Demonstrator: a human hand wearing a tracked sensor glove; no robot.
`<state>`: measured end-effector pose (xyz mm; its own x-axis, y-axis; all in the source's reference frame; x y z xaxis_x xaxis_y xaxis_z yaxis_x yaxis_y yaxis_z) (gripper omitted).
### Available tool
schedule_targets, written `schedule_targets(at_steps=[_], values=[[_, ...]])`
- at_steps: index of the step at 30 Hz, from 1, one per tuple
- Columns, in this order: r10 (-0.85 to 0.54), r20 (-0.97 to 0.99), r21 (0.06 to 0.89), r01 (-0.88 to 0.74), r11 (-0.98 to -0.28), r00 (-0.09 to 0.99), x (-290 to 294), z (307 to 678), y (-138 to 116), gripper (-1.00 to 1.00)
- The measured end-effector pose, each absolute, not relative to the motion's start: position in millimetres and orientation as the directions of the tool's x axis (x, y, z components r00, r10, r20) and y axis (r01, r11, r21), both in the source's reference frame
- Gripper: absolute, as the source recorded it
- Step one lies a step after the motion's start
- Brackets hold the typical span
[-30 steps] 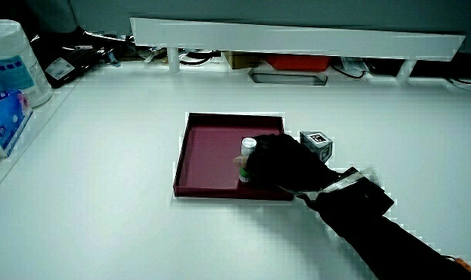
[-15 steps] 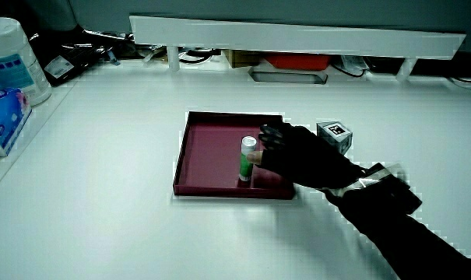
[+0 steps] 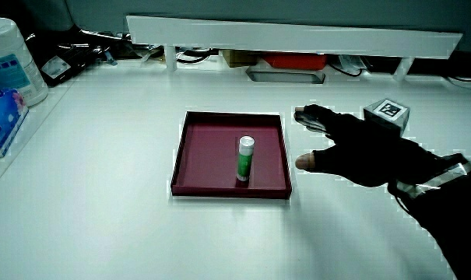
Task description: Place glue stick
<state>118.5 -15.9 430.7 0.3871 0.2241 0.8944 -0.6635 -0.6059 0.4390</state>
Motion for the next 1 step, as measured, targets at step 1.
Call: schedule_targets(at_steps=[1], values=[[0.219,0.912,0.405,-0.683,-0.607,0.347,121.9,426.8,-15.6,-1.00]])
